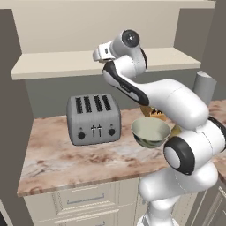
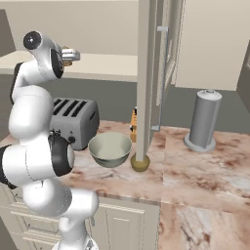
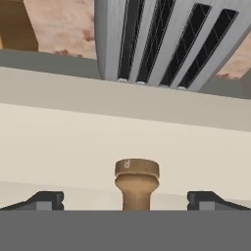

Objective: Retrieve the bottle and the shaker from the cabinet and place them next to the mixing bowl on the counter. Then add garlic from the fridge to the mixing bowl.

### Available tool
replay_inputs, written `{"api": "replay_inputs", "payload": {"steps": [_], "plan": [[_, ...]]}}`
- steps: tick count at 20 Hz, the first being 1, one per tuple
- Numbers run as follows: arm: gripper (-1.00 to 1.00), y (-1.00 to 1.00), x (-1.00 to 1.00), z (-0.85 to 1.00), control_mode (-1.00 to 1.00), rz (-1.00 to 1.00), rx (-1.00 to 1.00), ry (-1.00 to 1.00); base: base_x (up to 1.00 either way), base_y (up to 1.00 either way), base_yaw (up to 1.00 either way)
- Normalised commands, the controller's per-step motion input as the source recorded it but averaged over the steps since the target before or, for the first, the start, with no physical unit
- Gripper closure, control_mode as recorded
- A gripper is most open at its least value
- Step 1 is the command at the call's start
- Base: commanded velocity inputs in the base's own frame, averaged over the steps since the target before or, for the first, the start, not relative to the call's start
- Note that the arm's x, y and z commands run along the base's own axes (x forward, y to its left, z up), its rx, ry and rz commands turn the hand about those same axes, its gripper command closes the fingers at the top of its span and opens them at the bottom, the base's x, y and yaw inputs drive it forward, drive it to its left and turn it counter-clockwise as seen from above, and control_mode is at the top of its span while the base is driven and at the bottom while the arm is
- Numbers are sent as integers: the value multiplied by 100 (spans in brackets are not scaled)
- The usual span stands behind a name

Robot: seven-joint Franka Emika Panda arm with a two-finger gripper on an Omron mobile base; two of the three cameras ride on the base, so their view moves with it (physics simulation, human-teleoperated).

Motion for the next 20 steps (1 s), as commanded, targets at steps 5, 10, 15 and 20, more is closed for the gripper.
{"api": "replay_inputs", "payload": {"steps": [5,10,15,20], "plan": [[-100,1,14,-11,-100,2,0,-1,0,0,0],[-100,1,16,-2,-100,5,1,0,0,0,0],[-100,0,25,0,-100,3,0,0,0,0,0],[-100,1,29,0,-100,2,0,0,0,0,0]]}}
